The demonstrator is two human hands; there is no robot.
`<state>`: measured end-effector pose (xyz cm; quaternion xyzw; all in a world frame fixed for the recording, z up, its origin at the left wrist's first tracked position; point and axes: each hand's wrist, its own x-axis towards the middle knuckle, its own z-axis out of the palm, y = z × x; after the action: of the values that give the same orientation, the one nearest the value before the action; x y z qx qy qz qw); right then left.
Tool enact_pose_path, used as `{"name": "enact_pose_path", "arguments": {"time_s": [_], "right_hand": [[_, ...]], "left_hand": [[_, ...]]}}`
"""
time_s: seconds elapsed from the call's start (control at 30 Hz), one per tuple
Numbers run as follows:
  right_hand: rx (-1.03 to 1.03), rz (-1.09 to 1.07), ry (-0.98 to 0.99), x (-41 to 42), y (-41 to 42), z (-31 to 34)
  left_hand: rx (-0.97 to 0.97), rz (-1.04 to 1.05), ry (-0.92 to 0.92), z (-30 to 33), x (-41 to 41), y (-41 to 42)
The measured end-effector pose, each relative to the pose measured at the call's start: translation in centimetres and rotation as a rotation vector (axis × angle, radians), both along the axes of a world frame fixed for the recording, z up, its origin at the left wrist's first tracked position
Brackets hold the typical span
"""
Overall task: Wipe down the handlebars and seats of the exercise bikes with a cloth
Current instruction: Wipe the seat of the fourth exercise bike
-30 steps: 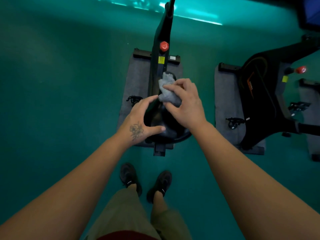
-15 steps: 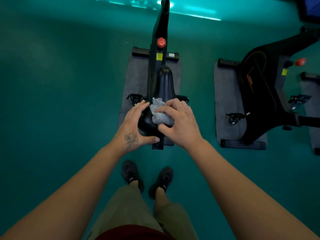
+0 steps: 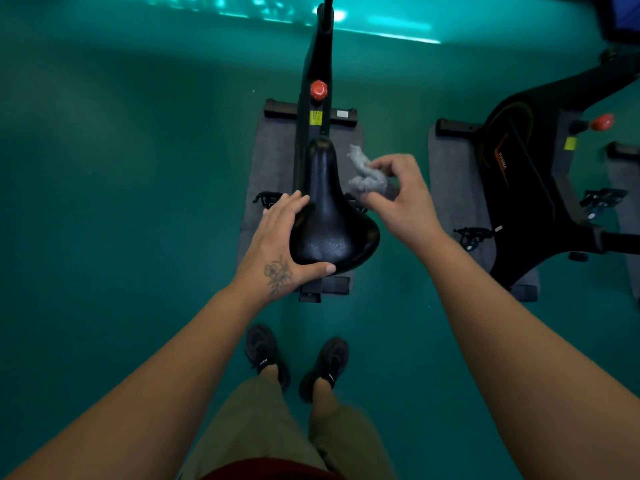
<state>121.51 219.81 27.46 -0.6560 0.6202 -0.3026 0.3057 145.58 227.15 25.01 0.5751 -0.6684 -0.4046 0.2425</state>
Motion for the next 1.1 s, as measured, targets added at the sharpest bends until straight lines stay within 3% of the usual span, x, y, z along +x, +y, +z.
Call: {"name": "enact_pose_path", "arguments": {"time_s": [0.2, 0.63, 0.77, 1.1], "right_hand": [[0.077, 0.126, -0.004, 1.5, -2.9, -1.3], [0.167, 0.237, 0.028, -0.1, 1.6, -2.4], [0.104, 0.208, 0.083, -0.8, 3.7, -2.3], [0.049, 0.031, 0.009, -1.7, 9.5, -2.9]], "left_hand": [[-0.088, -0.023, -0.163, -0.9, -1.3, 0.0], [-0.086, 0.016, -0.222, -1.0, -1.9, 0.1], [-0.100, 0.016, -0.224, -1.0, -1.9, 0.1], [-0.124, 0.011, -0.227, -0.9, -1.9, 0.2]]}}
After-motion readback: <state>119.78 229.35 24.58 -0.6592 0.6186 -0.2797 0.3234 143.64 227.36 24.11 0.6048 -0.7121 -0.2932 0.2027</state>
